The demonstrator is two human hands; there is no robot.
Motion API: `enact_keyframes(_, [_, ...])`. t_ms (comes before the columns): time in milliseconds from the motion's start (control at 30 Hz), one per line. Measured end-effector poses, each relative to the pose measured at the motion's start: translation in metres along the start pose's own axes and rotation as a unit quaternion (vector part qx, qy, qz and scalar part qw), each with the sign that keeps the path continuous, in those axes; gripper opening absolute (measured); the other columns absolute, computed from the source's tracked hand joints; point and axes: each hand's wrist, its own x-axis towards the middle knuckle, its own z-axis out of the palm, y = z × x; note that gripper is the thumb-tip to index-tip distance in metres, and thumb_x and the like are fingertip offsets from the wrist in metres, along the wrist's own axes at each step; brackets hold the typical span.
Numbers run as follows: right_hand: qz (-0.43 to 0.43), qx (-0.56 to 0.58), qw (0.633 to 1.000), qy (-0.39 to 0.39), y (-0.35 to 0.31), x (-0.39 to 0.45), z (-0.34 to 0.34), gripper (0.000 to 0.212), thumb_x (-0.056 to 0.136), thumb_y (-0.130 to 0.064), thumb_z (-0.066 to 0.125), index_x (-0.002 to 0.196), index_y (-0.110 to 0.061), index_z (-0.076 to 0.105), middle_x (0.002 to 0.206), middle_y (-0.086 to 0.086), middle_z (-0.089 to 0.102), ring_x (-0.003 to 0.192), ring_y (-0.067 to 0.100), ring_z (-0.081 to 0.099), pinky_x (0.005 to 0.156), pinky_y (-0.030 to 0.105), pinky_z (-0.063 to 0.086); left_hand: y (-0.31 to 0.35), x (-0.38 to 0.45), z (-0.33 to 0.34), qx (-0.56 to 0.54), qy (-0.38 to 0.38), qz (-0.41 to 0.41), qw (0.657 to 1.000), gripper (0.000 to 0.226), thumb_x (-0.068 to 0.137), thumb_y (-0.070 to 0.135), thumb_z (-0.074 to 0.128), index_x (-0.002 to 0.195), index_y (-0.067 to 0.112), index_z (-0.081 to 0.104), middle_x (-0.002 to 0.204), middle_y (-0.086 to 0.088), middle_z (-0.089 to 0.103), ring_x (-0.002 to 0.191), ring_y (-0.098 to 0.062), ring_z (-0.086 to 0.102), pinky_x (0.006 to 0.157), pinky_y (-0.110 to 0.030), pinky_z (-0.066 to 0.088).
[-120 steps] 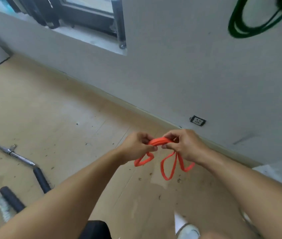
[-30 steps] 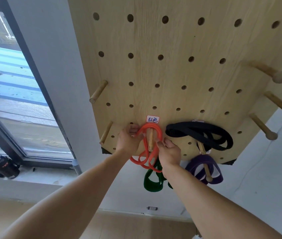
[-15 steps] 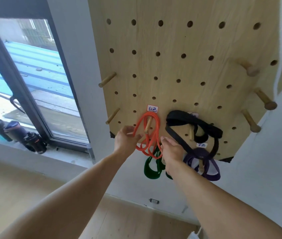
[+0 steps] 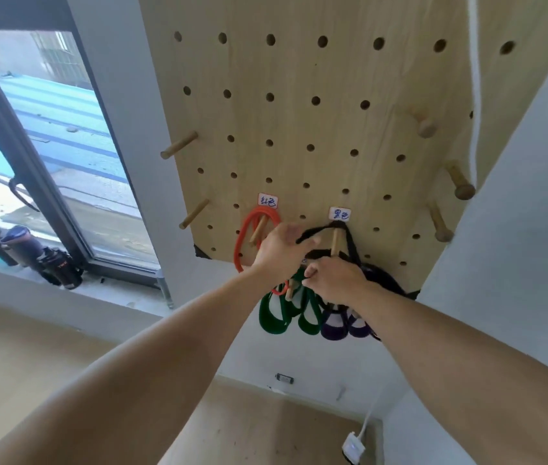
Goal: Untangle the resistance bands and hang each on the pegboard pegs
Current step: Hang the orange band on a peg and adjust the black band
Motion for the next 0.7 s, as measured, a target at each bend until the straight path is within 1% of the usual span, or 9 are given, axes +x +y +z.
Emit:
enact_keyframes(67, [-0.022,-0.073,0.997,0.005,0.004,0.002,-0.002,0.028,0.100,-0.045,0.054,0.116,-0.029,0.070,0.117,-0.006,0.072,0.113,0.020,0.066,0.096,0.041,0.044,0.014,0.012,0.016,0.011,-0.037,-0.029,0.999,0.058,0.089,0.057,0.065,0.134,0.021,0.058,0.132,0.003,0.062,0.120,-0.018,0.058,0.100,-0.034,0.047])
enact_keyframes(167, [-0.042,-0.148,0.988,0.022,0.006,-0.004,-0.006,0.024,0.104,-0.036,0.049,0.114,-0.022,0.065,0.114,0.003,0.071,0.113,0.024,0.064,0.097,0.040,0.040,0.018,0.033,0.038,0.012,-0.045,-0.071,0.996,0.033,0.094,0.046,0.063,0.109,0.017,0.065,0.114,-0.005,0.068,0.101,-0.024,0.064,0.081,-0.029,0.052])
enact_keyframes(233, [-0.054,-0.174,0.982,0.055,0.009,-0.006,-0.005,0.024,0.104,-0.032,0.050,0.118,-0.018,0.063,0.120,0.006,0.070,0.117,0.027,0.062,0.106,0.041,0.039,0.017,0.038,0.046,0.000,-0.051,-0.078,0.996,0.033,0.099,0.037,0.055,0.121,0.016,0.067,0.115,-0.007,0.068,0.100,-0.023,0.062,0.070,-0.026,0.047])
enact_keyframes(367, [-0.073,-0.188,0.974,0.103,0.026,-0.004,0.002,0.027,0.099,-0.025,0.055,0.124,-0.021,0.063,0.120,0.006,0.069,0.117,0.028,0.059,0.109,0.040,0.036,-0.003,0.039,0.049,0.005,-0.045,-0.066,0.997,0.035,0.102,0.032,0.048,0.133,0.025,0.060,0.114,-0.002,0.065,0.088,-0.017,0.061,0.066,-0.027,0.045])
enact_keyframes(433, [-0.096,-0.204,0.966,0.129,0.034,0.001,0.004,0.035,0.093,-0.022,0.060,0.127,-0.025,0.063,0.112,0.004,0.072,0.113,0.027,0.062,0.112,0.041,0.034,-0.013,0.045,0.050,-0.005,-0.041,-0.103,0.994,0.041,0.102,0.030,0.047,0.142,0.022,0.051,0.121,-0.004,0.062,0.090,-0.016,0.061,0.073,-0.028,0.051])
enact_keyframes(500, [-0.110,-0.222,0.958,0.146,0.041,0.006,0.007,0.039,0.090,-0.023,0.064,0.128,-0.027,0.065,0.109,0.003,0.073,0.113,0.026,0.063,0.122,0.042,0.027,-0.020,0.050,0.053,-0.038,-0.050,-0.165,0.984,0.045,0.101,0.032,0.049,0.144,0.016,0.049,0.127,-0.009,0.062,0.111,-0.026,0.061,0.093,-0.036,0.050])
enact_keyframes(533, [-0.111,-0.224,0.956,0.153,0.042,0.007,0.009,0.038,0.090,-0.023,0.064,0.127,-0.026,0.067,0.110,0.003,0.073,0.113,0.025,0.062,0.124,0.043,0.024,-0.020,0.052,0.055,-0.075,-0.061,-0.205,0.974,0.043,0.101,0.033,0.050,0.140,0.014,0.052,0.122,-0.011,0.063,0.113,-0.029,0.060,0.098,-0.039,0.049])
enact_keyframes(633, [-0.110,-0.218,0.954,0.174,0.048,0.005,0.013,0.032,0.090,-0.019,0.062,0.121,-0.020,0.070,0.113,0.004,0.071,0.114,0.025,0.059,0.123,0.040,0.024,-0.019,0.058,0.064,-0.219,-0.105,-0.267,0.933,0.025,0.100,0.032,0.054,0.114,0.014,0.066,0.112,-0.016,0.071,0.102,-0.028,0.066,0.093,-0.040,0.053])
enact_keyframes(700, [-0.109,-0.198,0.955,0.194,0.052,0.003,0.013,0.029,0.090,-0.017,0.065,0.118,-0.016,0.071,0.114,0.004,0.070,0.114,0.025,0.058,0.115,0.037,0.031,-0.020,0.064,0.072,-0.260,-0.062,-0.270,0.925,0.022,0.096,0.026,0.062,0.109,0.010,0.068,0.105,-0.017,0.074,0.095,-0.026,0.072,0.091,-0.041,0.060])
